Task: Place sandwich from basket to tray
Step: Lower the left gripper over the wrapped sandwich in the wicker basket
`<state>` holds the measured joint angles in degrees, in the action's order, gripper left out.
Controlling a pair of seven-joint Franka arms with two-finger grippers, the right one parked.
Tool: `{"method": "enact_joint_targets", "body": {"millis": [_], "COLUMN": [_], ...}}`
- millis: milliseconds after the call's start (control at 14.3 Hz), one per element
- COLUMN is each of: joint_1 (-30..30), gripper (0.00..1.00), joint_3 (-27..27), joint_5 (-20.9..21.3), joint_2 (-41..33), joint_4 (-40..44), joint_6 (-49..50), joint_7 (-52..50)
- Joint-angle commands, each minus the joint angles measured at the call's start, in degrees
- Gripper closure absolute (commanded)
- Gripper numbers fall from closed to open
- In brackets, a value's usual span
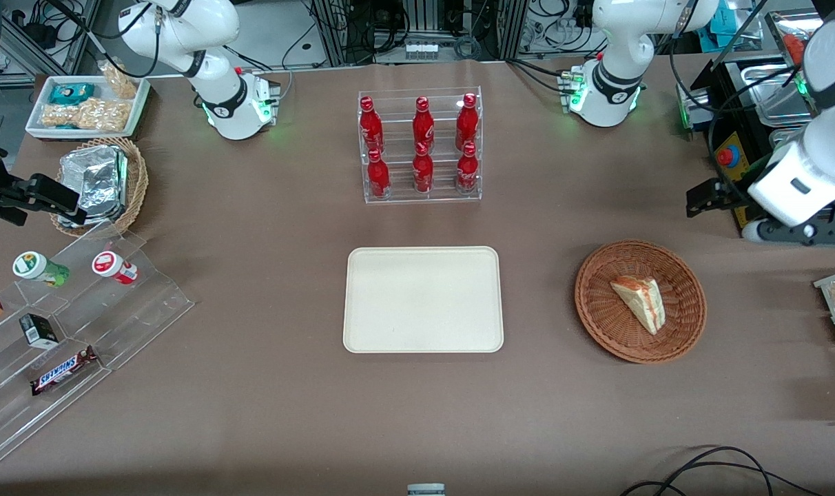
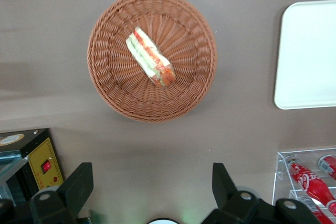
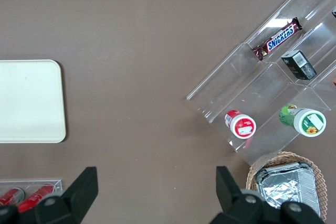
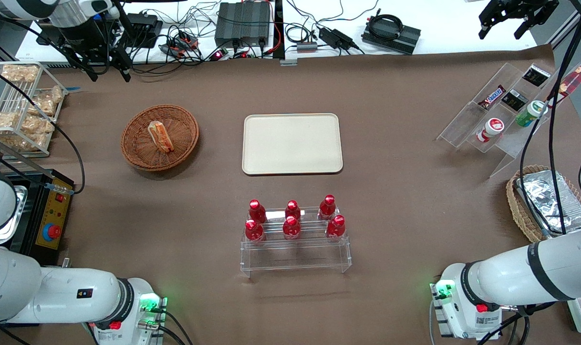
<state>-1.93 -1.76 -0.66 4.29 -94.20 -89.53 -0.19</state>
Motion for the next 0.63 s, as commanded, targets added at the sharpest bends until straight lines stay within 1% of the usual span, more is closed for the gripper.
{"method": "enact_joint_targets", "body": {"millis": [0, 280, 350, 560], "joint_1": [-0.35, -0.18, -0.18, -0.18], "gripper": [0.0, 0.0, 0.0, 0.0], "joint_3": [0.26, 0.44, 0.44, 0.44], "joint_5": [0.75, 0.75, 0.75, 0.66], "joint_2": [2.91, 3.18, 3.36, 4.32], "joint_4": [-3.08, -15.82, -18.02, -25.22], "joint_6": [-4.57, -19.59, -23.19, -36.02], "joint_7": [-1.21, -2.97, -5.06, -15.76]}}
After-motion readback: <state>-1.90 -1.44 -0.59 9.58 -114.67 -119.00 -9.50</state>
